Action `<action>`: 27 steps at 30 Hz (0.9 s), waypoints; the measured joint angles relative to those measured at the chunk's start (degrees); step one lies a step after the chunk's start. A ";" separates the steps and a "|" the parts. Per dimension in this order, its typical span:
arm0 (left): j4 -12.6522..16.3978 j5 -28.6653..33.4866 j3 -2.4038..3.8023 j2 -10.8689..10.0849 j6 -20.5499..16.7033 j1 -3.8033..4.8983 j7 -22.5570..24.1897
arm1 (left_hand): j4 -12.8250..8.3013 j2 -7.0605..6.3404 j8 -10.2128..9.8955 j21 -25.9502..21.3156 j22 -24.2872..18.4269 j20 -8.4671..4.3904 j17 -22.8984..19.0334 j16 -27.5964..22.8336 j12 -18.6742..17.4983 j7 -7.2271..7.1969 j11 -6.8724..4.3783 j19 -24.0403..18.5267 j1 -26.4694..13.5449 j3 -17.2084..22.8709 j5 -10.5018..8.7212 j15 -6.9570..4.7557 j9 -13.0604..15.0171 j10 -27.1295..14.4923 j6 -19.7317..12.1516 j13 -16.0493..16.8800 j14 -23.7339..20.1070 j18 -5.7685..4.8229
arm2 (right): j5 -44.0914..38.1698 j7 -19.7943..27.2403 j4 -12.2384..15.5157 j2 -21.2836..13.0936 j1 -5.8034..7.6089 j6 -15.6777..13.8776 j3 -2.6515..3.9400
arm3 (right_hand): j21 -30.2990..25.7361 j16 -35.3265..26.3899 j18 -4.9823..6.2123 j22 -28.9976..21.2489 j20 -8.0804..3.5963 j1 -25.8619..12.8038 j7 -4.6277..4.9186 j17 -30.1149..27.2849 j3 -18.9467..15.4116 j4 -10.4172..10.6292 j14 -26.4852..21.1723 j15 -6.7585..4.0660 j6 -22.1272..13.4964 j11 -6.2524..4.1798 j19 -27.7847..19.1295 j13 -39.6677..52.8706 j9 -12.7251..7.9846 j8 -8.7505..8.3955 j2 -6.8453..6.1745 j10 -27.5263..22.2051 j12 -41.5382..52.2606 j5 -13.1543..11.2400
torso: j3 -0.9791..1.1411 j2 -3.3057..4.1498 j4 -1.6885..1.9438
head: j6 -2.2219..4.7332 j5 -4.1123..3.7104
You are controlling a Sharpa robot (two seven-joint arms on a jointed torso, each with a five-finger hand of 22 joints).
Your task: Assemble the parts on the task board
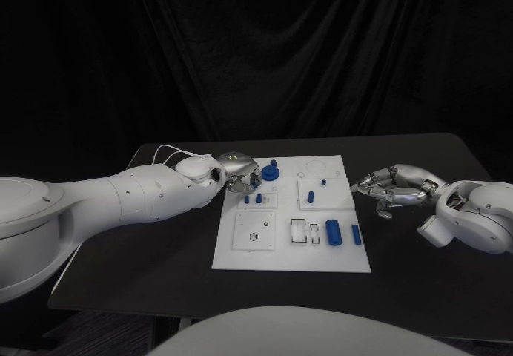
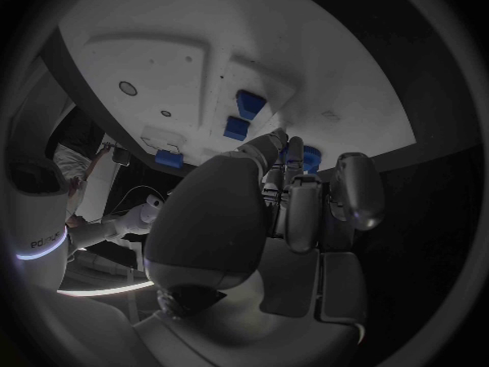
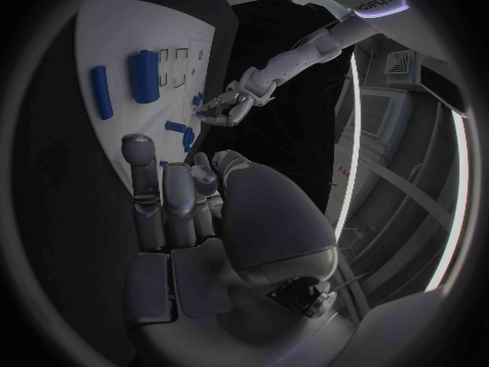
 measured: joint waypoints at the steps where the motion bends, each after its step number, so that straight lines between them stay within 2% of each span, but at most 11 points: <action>1: -0.06 0.00 0.01 0.04 0.00 -0.01 0.00 | 0.00 0.00 0.00 0.00 0.00 0.00 0.00 0.00 -0.14 0.00 0.00 0.00 0.00 0.00 0.00 0.00 0.00 0.00 0.00 0.00 0.00 0.00 | 0.00 -0.01 0.00 0.00 0.00 0.00 0.00 | 0.00 0.00 0.00 0.00 0.00 0.00 0.00 0.00 0.00 0.00 0.00 0.00 0.00 0.00 0.00 0.00 0.00 0.00 0.00 0.00 0.00 0.00 | 0.00 0.00 0.00 | 0.00 0.00; 27: -1.19 0.00 0.01 1.26 0.01 -0.31 -0.10 | -0.01 0.00 -0.22 -0.30 -0.01 0.00 -0.81 -0.42 -0.37 0.00 0.20 0.00 0.00 -0.01 0.00 0.00 -0.18 0.20 0.00 -0.30 -0.42 0.01 | -0.03 -0.25 -0.03 0.15 -0.04 0.17 0.00 | 0.00 0.00 0.00 -0.01 0.00 0.00 0.00 0.01 0.00 0.00 0.00 0.00 0.00 0.00 0.00 -0.07 0.00 0.23 0.00 0.00 0.00 0.00 | 0.01 0.01 0.00 | 0.00 -0.09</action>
